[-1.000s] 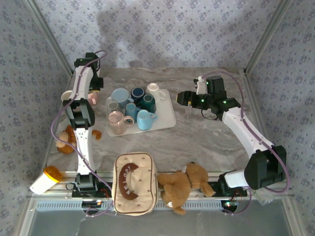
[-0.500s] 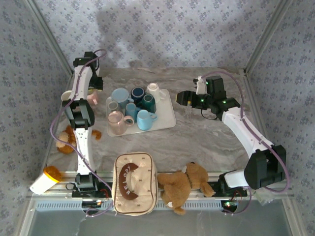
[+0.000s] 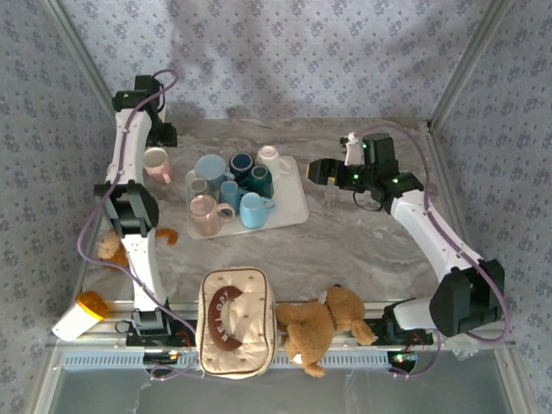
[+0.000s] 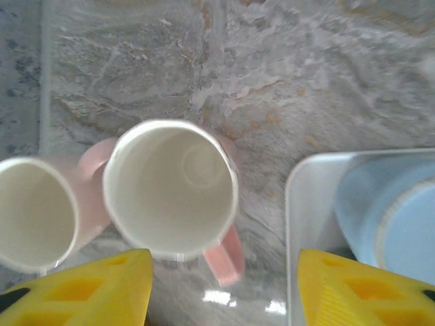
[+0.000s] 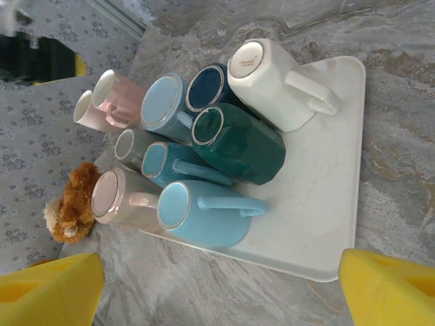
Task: Turn the mug right side up
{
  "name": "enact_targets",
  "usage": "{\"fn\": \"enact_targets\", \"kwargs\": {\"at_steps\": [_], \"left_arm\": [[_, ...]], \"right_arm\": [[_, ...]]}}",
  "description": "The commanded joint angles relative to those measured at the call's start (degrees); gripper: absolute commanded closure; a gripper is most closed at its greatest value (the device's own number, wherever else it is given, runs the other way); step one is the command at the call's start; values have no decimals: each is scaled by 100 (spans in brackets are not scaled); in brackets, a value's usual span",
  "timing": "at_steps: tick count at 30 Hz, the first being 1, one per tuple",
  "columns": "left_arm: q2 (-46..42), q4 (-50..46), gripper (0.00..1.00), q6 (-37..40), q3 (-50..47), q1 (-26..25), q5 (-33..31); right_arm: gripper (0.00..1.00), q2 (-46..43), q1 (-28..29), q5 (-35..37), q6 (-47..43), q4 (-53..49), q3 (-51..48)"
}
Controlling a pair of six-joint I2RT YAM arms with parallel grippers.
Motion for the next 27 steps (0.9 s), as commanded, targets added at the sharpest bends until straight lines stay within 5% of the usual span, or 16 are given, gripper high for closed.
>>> {"fn": "enact_targets", "kwargs": {"at_steps": [1,8,14,21,27], "left_arm": [[-1029,271,38,54,-559,-304,56],[-3126,1646,33,-59,-3097,-422,1978],[-4487,2595,30,-88,-5084,-425,4087],[-5116,2844,28,45,-6206,-421,5278],[-5184,3280,29,-199,-6791,-422,5204]], "right_arm": [[9,-254,-46,108,-225,-132,-138],[12,-235,89,-4,-1026,-120,-169],[12,-76,943,352,-2755,-110,-187],[9,559,1898,201,-4914,101,-144],[5,1564,2328,379,-6150,-115,534]]}}
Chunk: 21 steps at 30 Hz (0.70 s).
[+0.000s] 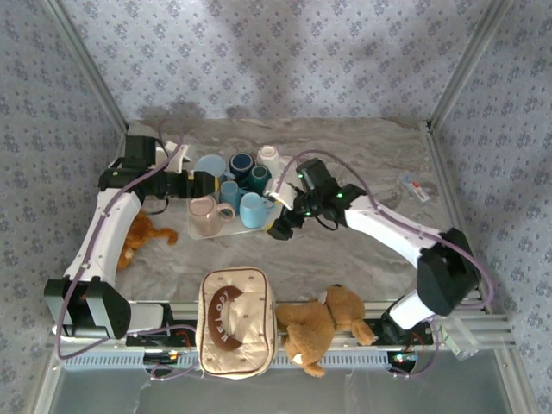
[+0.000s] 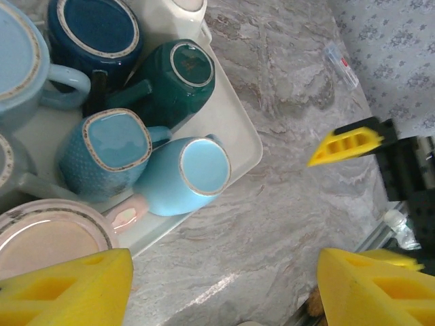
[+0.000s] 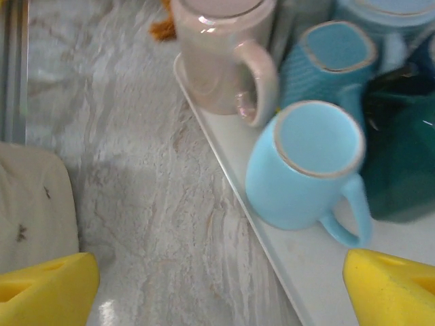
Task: Turn the mug right side up
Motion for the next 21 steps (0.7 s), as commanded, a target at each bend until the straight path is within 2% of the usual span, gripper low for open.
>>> {"fn": "enact_targets", "kwargs": {"at_steps": [1,8,14,21], "left_arm": [[-132,435,28,-84,-199,-11,250],[45,390,29,-73,-242,-4,96],[-25,370,29,-30,-305,30,14],[14,600,29,-250,-401,135,372]], "right_arm": [[6,527,110,185,-1109,-222,641],[9,1259,229,377,-1389,310,990],[6,1658,185,335,-1399,413,1288],[2,1947,230,494,-1501,681,1489]]}}
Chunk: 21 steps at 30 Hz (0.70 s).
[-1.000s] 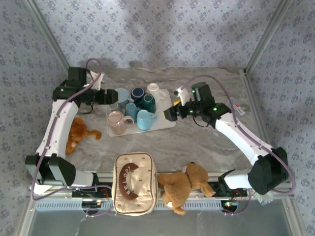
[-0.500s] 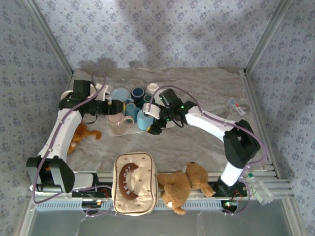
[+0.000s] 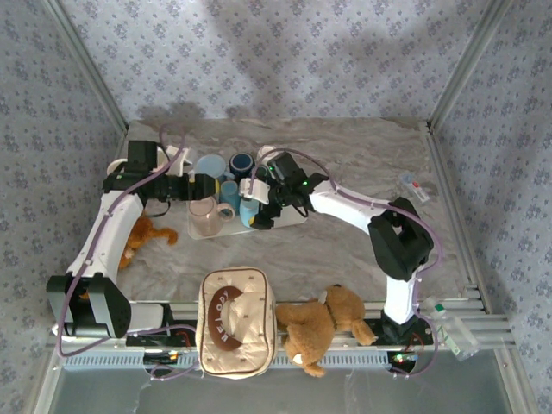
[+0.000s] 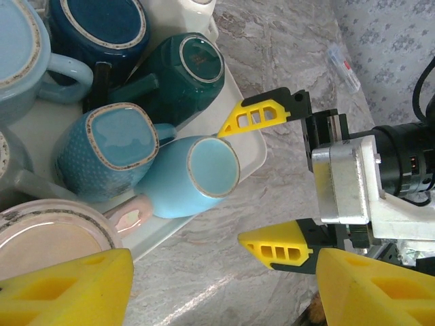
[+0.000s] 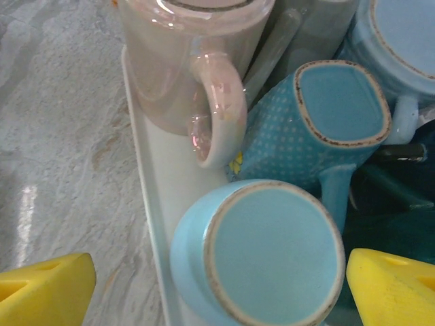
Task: Turn the mug right side up
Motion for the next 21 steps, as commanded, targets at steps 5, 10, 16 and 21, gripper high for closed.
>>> {"fn": "enact_targets", "kwargs": {"at_steps": [5,10,16,21], "left_arm": [[43,127,29,-120,-69,75,198],[87,33,29,-87,-20,84,88],[81,34,29,-95,-44,89,109],[97,49,29,-96,-68,85,140]], "right_arm": [[1,329,41,213,-198,270,326],[3,551,-12,-14,-204,-28,522],[7,684,-4,-8,-130,-72,498],[10,814,2,36,-118,-145,528]]}}
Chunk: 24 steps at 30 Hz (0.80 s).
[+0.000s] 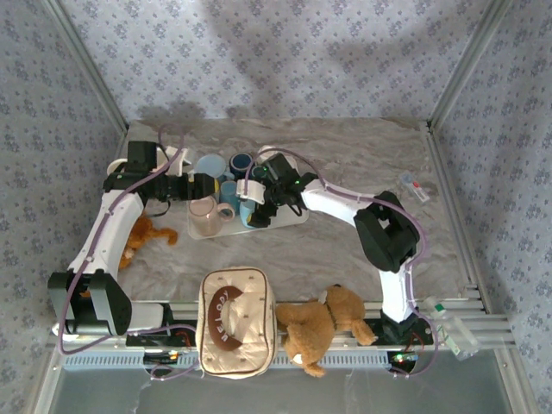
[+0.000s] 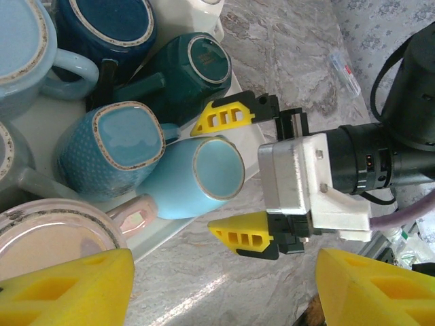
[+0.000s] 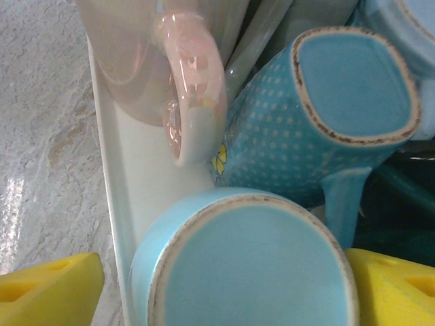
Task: Turn the mug right side up
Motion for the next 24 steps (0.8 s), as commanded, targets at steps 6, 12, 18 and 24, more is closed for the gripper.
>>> {"fn": "enact_targets", "kwargs": {"at_steps": [6,12,18,24], "left_arm": [[16,-27,29,-20,-15,28,103],[6,-27,29,-15,-65,30,103],[6,-4,29,-28,-74,26,129],[-8,46,30,-40,-108,35,218]], "right_arm": [[15,180,1,-98,32,-137,170],[25,30,-19,-252,33,-199,176],[31,-277,-20,-377,221,-67,5],[32,-839,1,-327,598,325,-387]]}}
